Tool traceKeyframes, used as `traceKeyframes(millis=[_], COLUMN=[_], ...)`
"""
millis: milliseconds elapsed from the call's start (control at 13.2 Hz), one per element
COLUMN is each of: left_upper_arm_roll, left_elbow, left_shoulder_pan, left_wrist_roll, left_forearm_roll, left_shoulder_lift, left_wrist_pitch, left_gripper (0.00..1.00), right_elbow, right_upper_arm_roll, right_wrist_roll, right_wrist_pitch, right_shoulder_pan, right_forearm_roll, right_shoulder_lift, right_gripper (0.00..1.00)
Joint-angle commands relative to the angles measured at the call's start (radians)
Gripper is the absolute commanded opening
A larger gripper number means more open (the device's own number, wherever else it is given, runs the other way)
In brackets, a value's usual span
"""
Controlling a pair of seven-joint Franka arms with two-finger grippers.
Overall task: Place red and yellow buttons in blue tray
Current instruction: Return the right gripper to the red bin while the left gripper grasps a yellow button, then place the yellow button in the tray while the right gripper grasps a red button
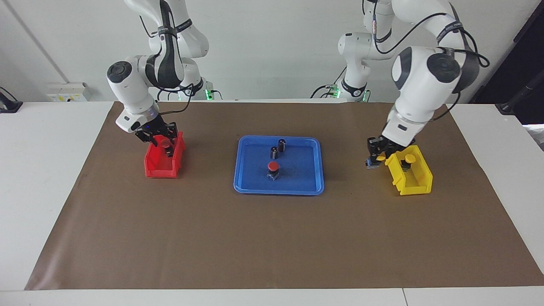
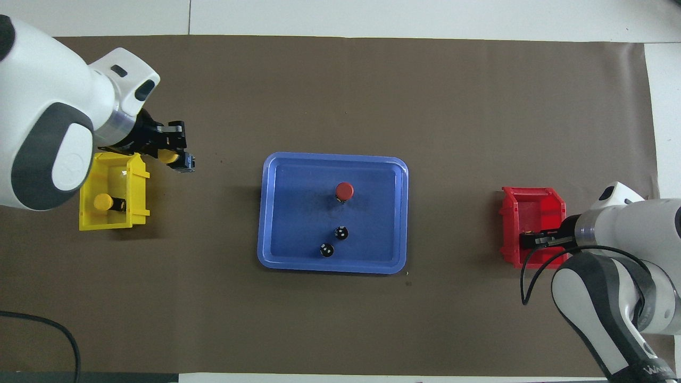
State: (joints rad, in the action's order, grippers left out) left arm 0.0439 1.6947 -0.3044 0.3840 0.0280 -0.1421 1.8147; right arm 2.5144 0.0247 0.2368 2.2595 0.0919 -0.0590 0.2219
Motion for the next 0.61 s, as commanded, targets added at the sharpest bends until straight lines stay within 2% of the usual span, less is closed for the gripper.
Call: traceKeyframes(millis=[0,151,378,530], left_upper_arm_roll=[-0.018,-0.018,-0.021,-0.021], left_elbow=[0.026,0.026,0.019,0.02], left_shoulder_pan=[-0.117,-0.221,-0.295,-0.303], left_wrist_roll=[0.112,0.218,0.286,0.288], left_forearm_roll=[0.041,0.041,0.038,0.033], left_shoulder_lift=[0.0,-0.054,-0.154,-0.192], left_wrist_pitch=[0.078,0.173,0.29,0.307], left_gripper=[0.02,0.02,0.02,0.02], right_elbow=[0.021,0.04,0.046,0.046], right_upper_arm_roll=[0.009,0.009,0.009,0.009], right_wrist_roll=[0.035,0.033,0.033,0.035], right_wrist_pitch=[0.032,0.041,0.055,0.055], right_shoulder_pan=[0.02,0.019,0.017,0.017], right_forearm_roll=[-0.024,-0.024,-0.024,-0.024], right_shoulder_lift=[0.008,0.005,0.005,0.005], right_gripper=[0.65,0.64,0.59,0.45])
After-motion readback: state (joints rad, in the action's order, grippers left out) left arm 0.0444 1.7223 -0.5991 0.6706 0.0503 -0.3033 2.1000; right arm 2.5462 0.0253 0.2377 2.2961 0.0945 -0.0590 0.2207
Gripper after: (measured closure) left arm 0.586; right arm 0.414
